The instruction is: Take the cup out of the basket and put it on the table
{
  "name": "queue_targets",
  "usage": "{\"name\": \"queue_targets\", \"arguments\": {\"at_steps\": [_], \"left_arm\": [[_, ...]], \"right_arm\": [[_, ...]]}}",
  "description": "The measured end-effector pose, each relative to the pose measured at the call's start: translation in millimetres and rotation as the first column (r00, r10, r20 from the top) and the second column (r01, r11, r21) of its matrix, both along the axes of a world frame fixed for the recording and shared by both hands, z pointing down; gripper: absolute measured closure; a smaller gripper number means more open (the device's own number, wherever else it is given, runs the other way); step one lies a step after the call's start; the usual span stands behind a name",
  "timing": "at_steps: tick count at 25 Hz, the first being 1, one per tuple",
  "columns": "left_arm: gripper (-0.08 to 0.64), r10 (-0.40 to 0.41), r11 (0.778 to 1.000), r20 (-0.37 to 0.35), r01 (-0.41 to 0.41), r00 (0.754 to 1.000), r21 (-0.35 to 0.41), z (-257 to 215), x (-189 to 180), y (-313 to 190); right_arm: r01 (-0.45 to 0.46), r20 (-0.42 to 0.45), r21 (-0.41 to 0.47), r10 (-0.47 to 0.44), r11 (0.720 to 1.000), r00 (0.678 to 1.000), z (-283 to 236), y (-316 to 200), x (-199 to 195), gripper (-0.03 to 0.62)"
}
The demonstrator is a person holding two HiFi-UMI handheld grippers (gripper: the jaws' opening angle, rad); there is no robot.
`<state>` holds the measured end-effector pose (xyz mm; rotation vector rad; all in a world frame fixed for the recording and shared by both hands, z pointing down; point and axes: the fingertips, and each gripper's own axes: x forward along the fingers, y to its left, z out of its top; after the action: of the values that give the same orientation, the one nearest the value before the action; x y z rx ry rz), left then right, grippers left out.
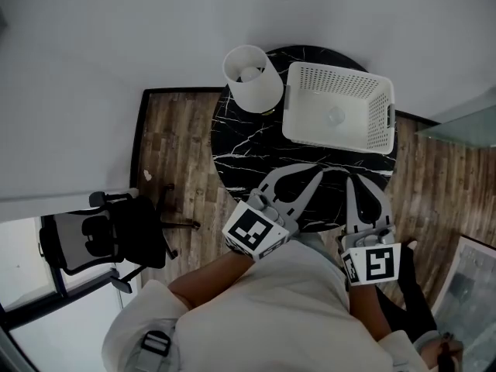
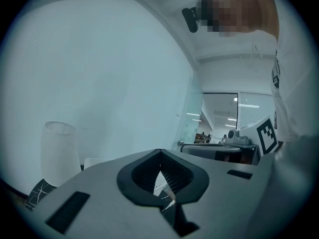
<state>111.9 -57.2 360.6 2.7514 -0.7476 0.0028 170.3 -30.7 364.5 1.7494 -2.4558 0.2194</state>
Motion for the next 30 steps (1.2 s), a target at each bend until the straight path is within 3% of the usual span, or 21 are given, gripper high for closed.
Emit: {"name": "queue_targets", "arguments": {"at_steps": [5, 10, 19, 30], "left_arm": [[0.554, 0.004, 1.000, 0.038, -0.004, 0.999, 0.004, 19.4, 2.8, -15.9], [0.554, 0.014, 1.000, 0.084, -0.013, 0.996, -0.019, 39.4, 10.6, -34.8], [0.554, 0.020, 0.998, 0.163, -0.010, 0.986, -0.063, 74.5, 24.3, -70.1], [0.554, 0.038, 0.992, 0.245, -0.008, 0.969, -0.126, 120.9, 39.7, -106.7]], "right_arm": [[0.038, -0.054, -0.016, -0.039, 0.999, 0.998, 17.2, -15.6, -0.4, 0.583], [0.053, -0.046, -0.081, -0.057, 0.995, 0.997, 42.9, -37.9, 2.4, 0.583], [0.082, -0.167, -0.164, -0.110, 0.983, 0.980, 86.2, -71.6, 8.8, 0.581], [0.143, -0.317, -0.286, -0.234, 0.947, 0.919, 138.9, -116.4, 18.6, 0.541]]}}
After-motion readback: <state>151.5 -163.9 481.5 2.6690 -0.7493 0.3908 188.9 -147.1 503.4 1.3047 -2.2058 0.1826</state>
